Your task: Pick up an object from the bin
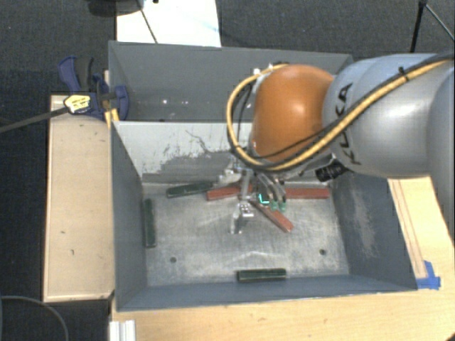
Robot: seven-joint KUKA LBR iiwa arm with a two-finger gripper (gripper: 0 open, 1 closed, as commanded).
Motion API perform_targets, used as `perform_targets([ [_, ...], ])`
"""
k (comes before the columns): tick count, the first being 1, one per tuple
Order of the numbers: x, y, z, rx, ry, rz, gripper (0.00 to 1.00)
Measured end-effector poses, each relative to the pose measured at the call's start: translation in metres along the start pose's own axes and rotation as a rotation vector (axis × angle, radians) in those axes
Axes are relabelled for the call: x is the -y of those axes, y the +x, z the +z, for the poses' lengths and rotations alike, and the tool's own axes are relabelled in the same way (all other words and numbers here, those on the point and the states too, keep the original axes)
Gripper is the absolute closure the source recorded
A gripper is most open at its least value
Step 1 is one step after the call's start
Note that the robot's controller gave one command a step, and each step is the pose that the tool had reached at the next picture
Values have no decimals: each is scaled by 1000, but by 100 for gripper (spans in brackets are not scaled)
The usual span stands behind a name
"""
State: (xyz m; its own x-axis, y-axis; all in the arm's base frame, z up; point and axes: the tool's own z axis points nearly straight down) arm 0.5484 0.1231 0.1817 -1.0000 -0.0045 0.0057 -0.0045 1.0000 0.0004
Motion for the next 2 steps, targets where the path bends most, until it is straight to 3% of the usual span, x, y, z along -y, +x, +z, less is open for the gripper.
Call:
perform_targets([
  [1,1,-2,-5,8,-1,4,0],
  [2,12,-27,56,14,-2,-3,0],
])
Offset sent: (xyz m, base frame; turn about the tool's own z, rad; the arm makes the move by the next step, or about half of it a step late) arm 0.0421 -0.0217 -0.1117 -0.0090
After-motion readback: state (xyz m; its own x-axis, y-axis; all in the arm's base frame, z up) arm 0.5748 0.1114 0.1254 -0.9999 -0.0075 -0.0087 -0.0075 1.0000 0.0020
